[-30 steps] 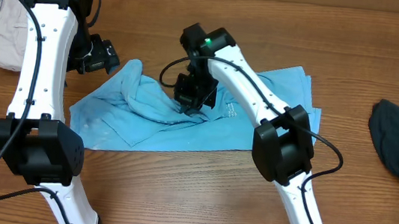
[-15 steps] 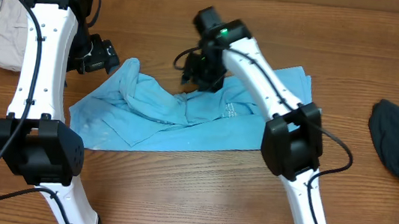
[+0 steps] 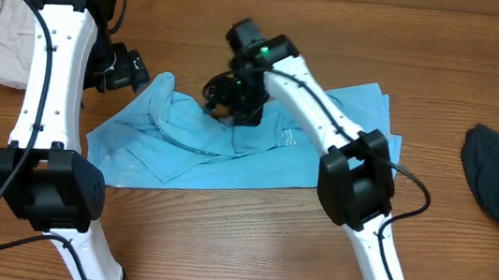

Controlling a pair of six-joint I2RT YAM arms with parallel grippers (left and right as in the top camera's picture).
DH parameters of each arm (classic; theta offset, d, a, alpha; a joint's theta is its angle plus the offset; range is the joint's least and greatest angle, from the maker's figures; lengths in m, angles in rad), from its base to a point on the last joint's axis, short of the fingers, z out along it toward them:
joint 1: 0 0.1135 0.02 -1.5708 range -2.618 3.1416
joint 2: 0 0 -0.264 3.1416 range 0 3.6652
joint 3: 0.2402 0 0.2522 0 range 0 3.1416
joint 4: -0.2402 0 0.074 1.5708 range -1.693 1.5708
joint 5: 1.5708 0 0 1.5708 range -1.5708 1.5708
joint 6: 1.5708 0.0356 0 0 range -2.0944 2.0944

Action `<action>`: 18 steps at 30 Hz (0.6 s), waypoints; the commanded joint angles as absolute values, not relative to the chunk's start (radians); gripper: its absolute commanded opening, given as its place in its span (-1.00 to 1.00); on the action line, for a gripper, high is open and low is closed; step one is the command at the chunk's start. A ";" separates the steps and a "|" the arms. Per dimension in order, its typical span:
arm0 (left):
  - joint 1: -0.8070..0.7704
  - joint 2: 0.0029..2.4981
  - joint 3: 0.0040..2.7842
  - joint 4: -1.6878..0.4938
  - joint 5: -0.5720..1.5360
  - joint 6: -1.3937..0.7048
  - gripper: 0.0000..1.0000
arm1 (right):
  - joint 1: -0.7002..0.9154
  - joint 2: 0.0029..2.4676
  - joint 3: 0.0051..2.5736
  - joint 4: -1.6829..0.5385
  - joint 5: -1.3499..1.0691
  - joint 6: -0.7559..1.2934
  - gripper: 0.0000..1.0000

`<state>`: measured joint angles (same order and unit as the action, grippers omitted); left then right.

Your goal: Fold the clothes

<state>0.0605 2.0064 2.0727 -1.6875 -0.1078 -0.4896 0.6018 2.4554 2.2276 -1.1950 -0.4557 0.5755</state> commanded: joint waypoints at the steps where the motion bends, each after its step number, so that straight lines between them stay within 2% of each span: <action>1: 0.061 1.976 2.077 -1.690 -0.110 -0.471 1.00 | 0.643 2.465 2.224 -1.170 -0.518 0.576 0.47; 4: 0.061 1.976 2.077 -1.690 -0.110 -0.470 1.00 | 0.663 2.465 2.224 -1.150 -0.531 0.577 0.27; 5: 0.062 1.976 2.077 -1.690 -0.110 -0.467 1.00 | 0.665 2.465 2.224 -1.144 -0.545 0.577 0.04; 7: 0.061 1.976 2.077 -1.690 -0.111 -0.467 1.00 | 0.664 2.465 2.224 -1.135 -0.545 0.577 -0.29; 9: 0.062 1.976 2.077 -1.690 -0.111 -0.466 1.00 | 0.656 2.465 2.224 -1.134 -0.545 0.580 -0.82; 10: 0.062 1.976 2.077 -1.690 -0.112 -0.466 1.00 | 0.648 2.463 2.225 -1.134 -0.542 0.580 -0.86; 12: 0.063 1.976 2.077 -1.690 -0.119 -0.467 1.00 | 0.623 2.459 2.236 -1.135 -0.524 0.579 -0.80; 13: 0.068 1.976 2.077 -1.690 -0.135 -0.467 1.00 | 0.594 2.452 2.245 -1.135 -0.511 0.575 -0.68; 14: 0.083 1.976 2.077 -1.690 -0.163 -0.469 1.00 | 0.564 2.446 2.249 -1.136 -0.510 0.575 -0.21; 15: 0.104 1.976 2.077 -1.690 -0.166 -0.469 1.00 | 0.532 2.446 2.249 -1.139 -0.510 0.575 0.12; 16: 0.136 1.976 2.077 -1.690 -0.160 -0.468 1.00 | 0.496 2.448 2.247 -1.157 -0.510 0.575 0.25; 18: 0.198 1.976 2.077 -1.690 -0.118 -0.466 1.00 | 0.456 2.449 2.230 -1.188 -0.509 0.544 0.25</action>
<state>0.1116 2.0064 2.0727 -1.6875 -0.1299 -0.4892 0.5117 2.4565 2.2261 -1.1671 -0.5182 0.5743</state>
